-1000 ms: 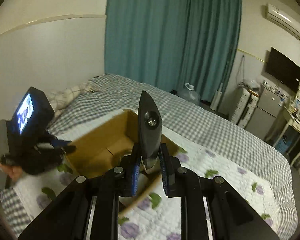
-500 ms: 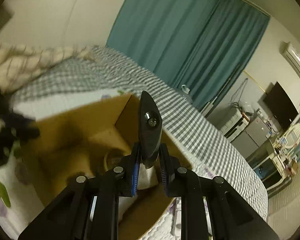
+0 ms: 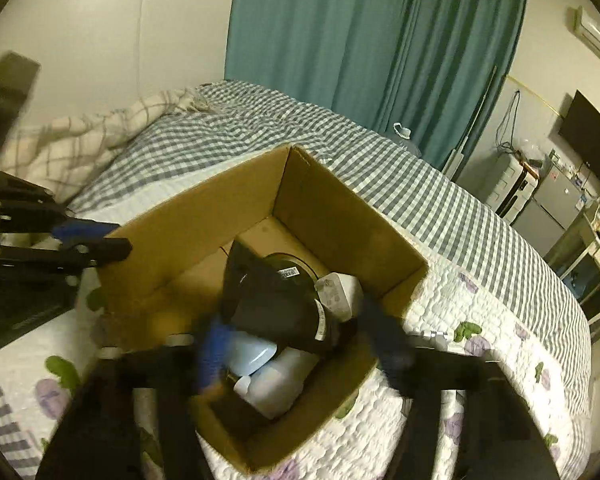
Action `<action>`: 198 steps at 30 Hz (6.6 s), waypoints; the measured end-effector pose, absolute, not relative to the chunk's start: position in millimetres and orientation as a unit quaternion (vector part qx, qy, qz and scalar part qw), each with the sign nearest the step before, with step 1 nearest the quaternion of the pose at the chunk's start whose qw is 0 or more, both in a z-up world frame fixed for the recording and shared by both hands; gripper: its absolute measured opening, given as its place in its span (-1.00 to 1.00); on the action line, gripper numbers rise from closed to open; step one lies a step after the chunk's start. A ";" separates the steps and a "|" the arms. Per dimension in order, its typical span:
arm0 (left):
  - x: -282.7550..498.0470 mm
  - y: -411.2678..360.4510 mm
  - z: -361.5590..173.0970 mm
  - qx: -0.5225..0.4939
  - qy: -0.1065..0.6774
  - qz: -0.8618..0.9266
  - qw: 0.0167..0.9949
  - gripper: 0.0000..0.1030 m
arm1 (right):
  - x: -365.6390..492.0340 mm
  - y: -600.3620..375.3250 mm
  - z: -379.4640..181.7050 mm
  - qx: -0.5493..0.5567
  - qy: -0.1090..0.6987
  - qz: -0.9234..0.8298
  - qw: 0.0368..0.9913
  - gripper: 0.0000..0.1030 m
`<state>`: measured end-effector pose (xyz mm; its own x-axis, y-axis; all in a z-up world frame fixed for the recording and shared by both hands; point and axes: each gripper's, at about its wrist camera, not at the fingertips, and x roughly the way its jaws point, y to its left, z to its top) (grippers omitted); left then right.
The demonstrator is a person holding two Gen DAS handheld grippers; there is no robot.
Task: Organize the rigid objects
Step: 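Carry the black bottle with the right gripper into the box and release, then lower the right gripper onto the white-and-red pill bottle and grasp it, then carry the pill bottle with the right gripper into the box and release, then lower the right gripper onto the white folding phone stand and grasp it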
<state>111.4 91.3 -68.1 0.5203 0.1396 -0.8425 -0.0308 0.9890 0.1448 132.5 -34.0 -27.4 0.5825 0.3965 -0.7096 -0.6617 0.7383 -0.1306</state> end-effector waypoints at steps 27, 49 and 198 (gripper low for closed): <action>113.9 85.6 -68.5 0.071 0.498 0.070 0.861 -0.84 | 215.2 -226.6 -27.9 -0.094 0.356 0.117 0.922 0.56; 113.3 85.5 -68.7 0.068 0.497 0.080 0.861 -0.84 | 260.3 -233.0 -139.4 -0.067 0.461 0.087 0.880 0.56; 111.5 85.3 -65.0 0.058 0.499 0.077 0.861 -0.84 | 222.6 -173.9 -143.0 -0.077 0.419 0.162 0.890 0.27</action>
<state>111.5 85.3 -65.0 0.4896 0.1914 -0.8507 -0.0752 0.9812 0.1775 222.6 -173.9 -143.0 0.5965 0.2241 -0.7707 -0.3537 0.9353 -0.0019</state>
